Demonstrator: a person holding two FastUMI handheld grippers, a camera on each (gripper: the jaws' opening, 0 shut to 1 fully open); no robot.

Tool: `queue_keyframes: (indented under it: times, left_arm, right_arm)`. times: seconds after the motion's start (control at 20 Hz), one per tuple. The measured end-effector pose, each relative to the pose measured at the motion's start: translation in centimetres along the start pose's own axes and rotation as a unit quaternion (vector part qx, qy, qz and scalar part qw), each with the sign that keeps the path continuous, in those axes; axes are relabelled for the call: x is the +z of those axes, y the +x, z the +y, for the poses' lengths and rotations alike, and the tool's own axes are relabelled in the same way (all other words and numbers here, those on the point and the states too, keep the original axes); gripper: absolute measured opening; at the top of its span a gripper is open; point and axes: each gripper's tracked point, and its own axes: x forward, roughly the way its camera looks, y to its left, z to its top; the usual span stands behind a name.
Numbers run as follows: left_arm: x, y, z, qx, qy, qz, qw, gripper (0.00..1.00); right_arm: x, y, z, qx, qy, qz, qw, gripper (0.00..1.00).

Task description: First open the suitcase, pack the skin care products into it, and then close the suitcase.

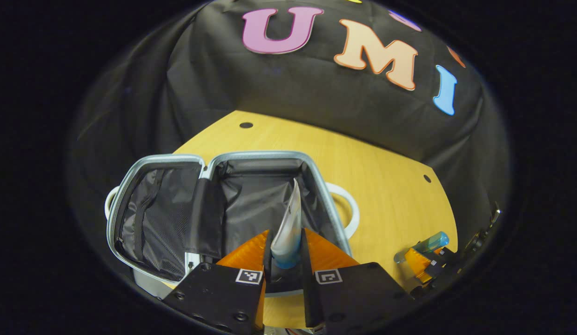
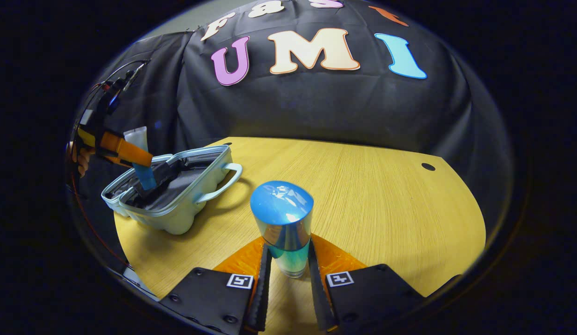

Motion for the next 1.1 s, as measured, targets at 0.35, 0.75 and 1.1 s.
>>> queue_keyframes:
  times: [0.35, 0.75, 1.1]
  left_arm:
    - [-6.1, 3.1, 2.7, -0.022, -0.024, 0.149, 0.988, 0.27]
    - [-5.6, 3.3, 3.8, -0.065, -0.044, 0.187, 0.979, 0.34]
    - [-0.7, -1.5, 7.6, -0.072, -0.065, 0.123, 0.988, 0.94]
  right_arm:
    - [3.7, -1.4, 1.6, -0.022, 0.010, 0.003, 1.000, 0.39]
    - [11.5, -2.0, 13.3, 0.063, 0.039, -0.008, 0.997, 0.39]
    - [10.2, 1.8, 23.1, 0.133, 0.003, 0.042, 0.990, 0.39]
